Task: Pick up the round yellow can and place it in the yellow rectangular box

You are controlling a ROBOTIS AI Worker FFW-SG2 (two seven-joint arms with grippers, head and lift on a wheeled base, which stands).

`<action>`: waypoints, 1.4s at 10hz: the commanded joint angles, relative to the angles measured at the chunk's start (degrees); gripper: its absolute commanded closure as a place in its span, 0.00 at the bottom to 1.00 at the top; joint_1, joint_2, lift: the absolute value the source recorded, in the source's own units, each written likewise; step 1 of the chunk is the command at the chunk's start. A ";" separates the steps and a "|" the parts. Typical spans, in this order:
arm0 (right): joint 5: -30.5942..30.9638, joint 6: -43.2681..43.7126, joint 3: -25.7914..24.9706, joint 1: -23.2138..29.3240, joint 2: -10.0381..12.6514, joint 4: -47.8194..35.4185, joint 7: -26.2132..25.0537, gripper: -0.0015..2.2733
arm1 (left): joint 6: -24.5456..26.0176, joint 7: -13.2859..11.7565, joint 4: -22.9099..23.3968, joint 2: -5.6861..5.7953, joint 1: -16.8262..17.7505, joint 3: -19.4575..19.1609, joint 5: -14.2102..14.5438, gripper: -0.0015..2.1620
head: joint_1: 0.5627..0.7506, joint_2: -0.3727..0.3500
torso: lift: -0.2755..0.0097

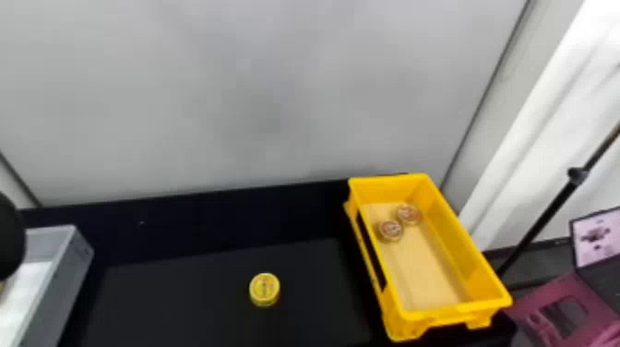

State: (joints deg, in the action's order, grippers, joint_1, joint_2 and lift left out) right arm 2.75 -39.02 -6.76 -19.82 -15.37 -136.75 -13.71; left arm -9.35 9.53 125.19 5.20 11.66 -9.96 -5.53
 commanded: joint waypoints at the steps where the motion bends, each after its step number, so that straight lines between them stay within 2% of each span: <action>1: -11.45 -30.28 -4.66 -7.17 0.61 1.23 6.51 0.06 | 0.38 -0.12 -0.47 -0.01 0.83 1.34 0.00 0.04 | 0.70 0.41 | 0.95; 2: -18.21 -35.55 -6.77 -8.13 0.08 7.12 11.69 0.06 | 0.38 -0.12 -0.56 -0.10 0.83 1.43 0.00 0.04 | 0.70 0.41 | 0.95; 3: -27.27 -35.20 -7.39 -6.81 -0.53 14.32 11.60 0.05 | 0.38 -0.12 -0.65 -0.10 0.65 1.25 0.09 0.04 | 0.70 0.41 | 0.95; 4: -33.33 -32.91 -6.68 -4.62 -1.59 20.30 11.69 0.04 | 0.38 -0.12 -1.08 -0.36 0.91 1.78 0.17 0.04 | 0.70 0.41 | 0.95; 5: -36.06 -31.24 -4.75 -3.12 -2.38 24.87 12.22 0.04 | 0.38 -0.12 -1.35 -0.45 1.09 2.04 0.17 0.04 | 0.70 0.41 | 0.95; 7: -35.97 -25.88 1.05 -0.93 -2.29 33.57 17.93 0.04 | 0.21 -0.47 -1.96 -0.98 1.26 2.31 0.26 0.04 | 0.70 0.41 | 0.95; 8: -34.47 -26.41 4.57 -1.63 -2.20 37.00 18.99 0.04 | 0.03 -0.47 -2.40 -1.24 1.53 2.57 0.26 0.04 | 0.70 0.41 | 0.95; 9: -27.71 -25.88 9.75 -3.65 -2.03 40.87 24.44 0.03 | -0.06 -0.65 -2.75 -1.42 1.70 2.66 0.44 0.04 | 0.70 0.41 | 0.95; 10: -19.01 -23.86 13.80 -5.15 -0.71 43.68 31.48 0.02 | -0.23 -0.65 -2.93 -1.59 1.79 2.92 0.44 0.04 | 0.70 0.41 | 0.95; 11: -8.02 -21.22 15.38 -6.46 2.72 47.19 40.80 0.02 | -0.32 -0.65 -3.19 -1.68 2.06 3.19 0.44 0.04 | 0.70 0.41 | 0.95; 12: 5.43 -17.88 15.56 -7.69 7.46 51.85 50.65 0.02 | -0.50 -0.65 -3.37 -1.86 2.14 3.27 0.52 0.04 | 0.70 0.41 | 0.95; 14: 5.17 -12.43 19.78 -9.19 7.99 59.50 52.32 0.01 | -1.11 -0.73 -4.25 -2.21 2.58 3.89 0.61 0.04 | 0.70 0.41 | 0.95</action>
State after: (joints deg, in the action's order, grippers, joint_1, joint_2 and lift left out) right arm 5.81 -55.76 10.81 -28.00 -8.62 -82.81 37.80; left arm -10.04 8.86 121.49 3.25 14.01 -6.39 -5.01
